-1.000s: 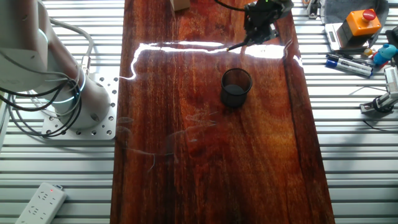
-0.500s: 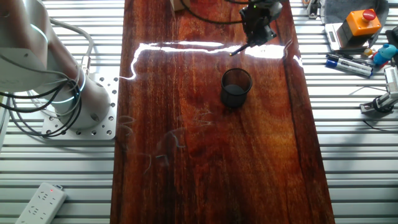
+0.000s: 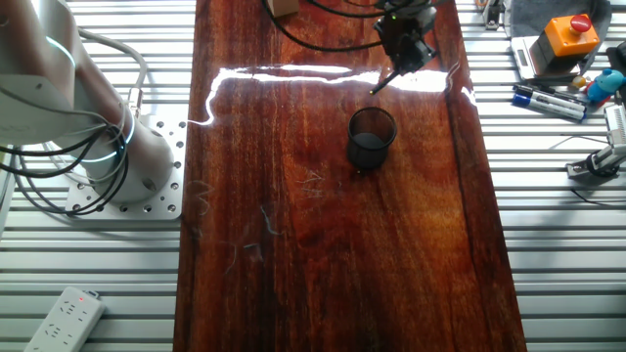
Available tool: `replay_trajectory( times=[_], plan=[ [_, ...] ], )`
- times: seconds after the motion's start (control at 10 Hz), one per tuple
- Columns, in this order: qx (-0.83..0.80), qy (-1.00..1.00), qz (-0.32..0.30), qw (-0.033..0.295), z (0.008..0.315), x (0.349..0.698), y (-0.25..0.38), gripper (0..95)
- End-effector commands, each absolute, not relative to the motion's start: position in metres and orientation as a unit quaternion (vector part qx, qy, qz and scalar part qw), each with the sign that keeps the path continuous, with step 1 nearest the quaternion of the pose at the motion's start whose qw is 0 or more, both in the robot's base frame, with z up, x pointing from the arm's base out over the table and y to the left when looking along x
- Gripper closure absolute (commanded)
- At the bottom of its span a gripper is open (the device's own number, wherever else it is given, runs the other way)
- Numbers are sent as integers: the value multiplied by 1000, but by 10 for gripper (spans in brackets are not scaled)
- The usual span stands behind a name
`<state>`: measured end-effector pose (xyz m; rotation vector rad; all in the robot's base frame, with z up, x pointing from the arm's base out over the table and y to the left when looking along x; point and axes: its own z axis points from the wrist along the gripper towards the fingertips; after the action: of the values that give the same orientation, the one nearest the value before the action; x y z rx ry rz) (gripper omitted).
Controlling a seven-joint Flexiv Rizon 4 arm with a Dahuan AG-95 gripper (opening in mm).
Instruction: Put the pen into the pen holder
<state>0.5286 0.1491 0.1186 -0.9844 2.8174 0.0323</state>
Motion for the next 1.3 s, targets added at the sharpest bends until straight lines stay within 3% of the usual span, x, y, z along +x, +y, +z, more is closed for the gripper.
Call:
replay_trajectory(
  times=[0.1, 0.2, 0.4, 0.9, 1.3],
  plan=[
    [-329, 942, 12, 74, 121, 531, 150, 950],
    [-329, 942, 13, 71, 121, 533, 150, 950],
    [-328, 944, 28, 15, 122, 535, 151, 950],
    [-354, 931, 30, -81, 122, 536, 151, 950],
    [-362, 927, 20, -94, 122, 536, 151, 950]
  ],
)
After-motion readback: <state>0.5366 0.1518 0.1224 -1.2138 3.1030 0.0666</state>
